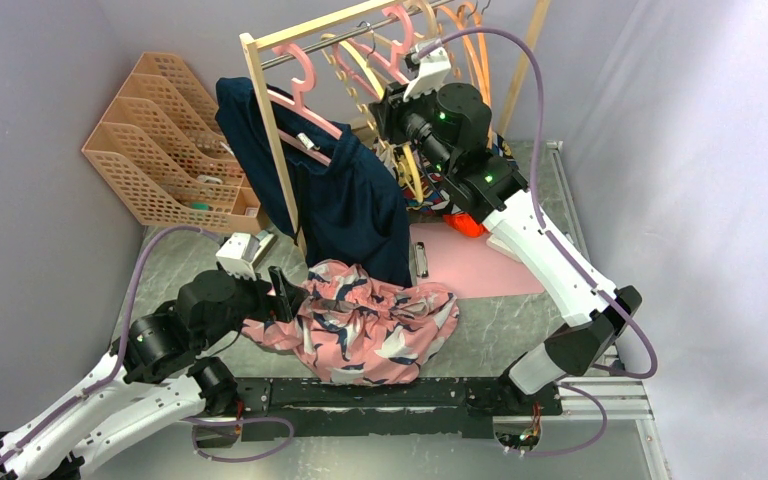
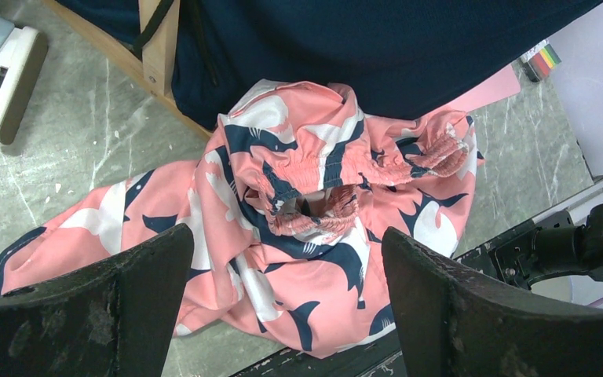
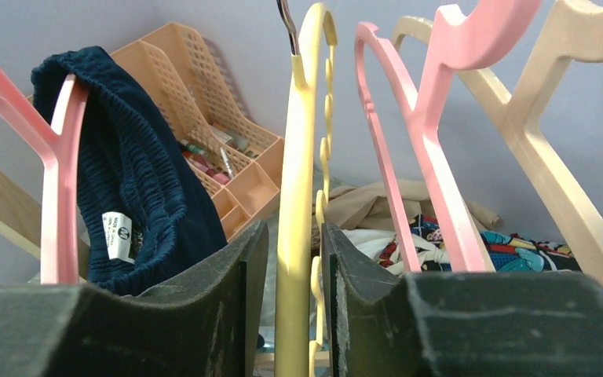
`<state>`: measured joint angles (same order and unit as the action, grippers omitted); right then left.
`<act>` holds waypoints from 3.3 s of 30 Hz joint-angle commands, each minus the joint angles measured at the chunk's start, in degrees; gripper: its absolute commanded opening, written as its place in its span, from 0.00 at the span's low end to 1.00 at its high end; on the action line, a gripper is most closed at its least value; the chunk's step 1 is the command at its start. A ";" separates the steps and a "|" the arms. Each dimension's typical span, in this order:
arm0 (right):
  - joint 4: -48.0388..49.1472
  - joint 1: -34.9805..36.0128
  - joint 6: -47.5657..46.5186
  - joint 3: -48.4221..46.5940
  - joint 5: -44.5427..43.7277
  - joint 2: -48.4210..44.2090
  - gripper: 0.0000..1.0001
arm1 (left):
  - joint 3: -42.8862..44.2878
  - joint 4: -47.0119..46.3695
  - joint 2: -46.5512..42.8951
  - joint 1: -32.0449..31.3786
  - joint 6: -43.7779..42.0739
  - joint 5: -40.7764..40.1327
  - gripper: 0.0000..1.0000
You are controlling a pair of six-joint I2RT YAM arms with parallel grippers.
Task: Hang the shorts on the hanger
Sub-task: Pick up the hanger from the clothesline.
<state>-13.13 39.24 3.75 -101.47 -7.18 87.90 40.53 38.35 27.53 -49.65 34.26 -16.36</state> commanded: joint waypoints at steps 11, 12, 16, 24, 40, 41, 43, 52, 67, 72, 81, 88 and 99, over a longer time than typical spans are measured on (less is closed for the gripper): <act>4.78 -0.48 -0.32 -0.62 1.25 0.66 0.19 | -0.58 -2.22 -0.50 0.25 -0.93 0.80 0.92; 4.71 -0.48 -0.32 -0.80 1.33 0.80 0.18 | -0.59 -2.22 -0.53 0.25 -0.95 0.80 0.92; 5.35 -0.44 -0.53 -0.73 1.45 0.98 0.09 | -0.55 -2.30 -0.47 0.24 -0.95 0.89 0.92; 17.10 -0.48 -2.57 7.83 1.58 -2.49 0.00 | -0.60 -2.31 -0.34 0.24 -1.07 0.91 0.92; 39.38 -0.48 -2.33 19.54 0.40 -5.07 0.00 | -0.55 -2.31 -0.07 0.25 -1.09 0.71 0.92; 40.74 -0.44 -2.34 20.35 0.30 -5.29 0.00 | -0.62 -2.31 -0.03 0.25 -1.10 0.71 0.92; 42.95 -0.40 -2.27 21.38 0.33 -5.54 0.00 | -0.52 -2.18 -0.02 0.19 -1.07 0.61 0.91; 47.57 -0.39 -2.12 23.06 0.50 -5.86 0.00 | -0.58 -2.22 -0.02 0.23 -1.00 0.56 0.91; 47.31 -0.39 -1.85 25.89 4.74 -9.22 0.00 | -0.53 -2.05 -0.03 0.20 -0.79 0.23 0.91; 42.91 -0.44 -3.53 27.25 6.57 -12.31 0.00 | -0.55 -1.97 -0.28 0.25 -0.61 -0.05 0.91; 32.10 -0.40 -2.68 32.15 5.95 -22.98 0.00 | -0.50 -1.53 -2.33 0.21 0.14 -1.41 0.91; 12.59 -0.40 -3.46 31.17 6.49 -33.92 0.00 | -0.77 -1.53 -4.83 0.25 0.51 -2.12 0.92; -17.33 -0.40 0.20 25.02 5.79 -49.01 0.00 | -1.24 -0.13 -9.54 0.25 3.92 -8.46 0.93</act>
<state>-18.72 39.05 1.80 -72.58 -2.98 42.87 39.90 37.71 20.18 -49.65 36.21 -20.18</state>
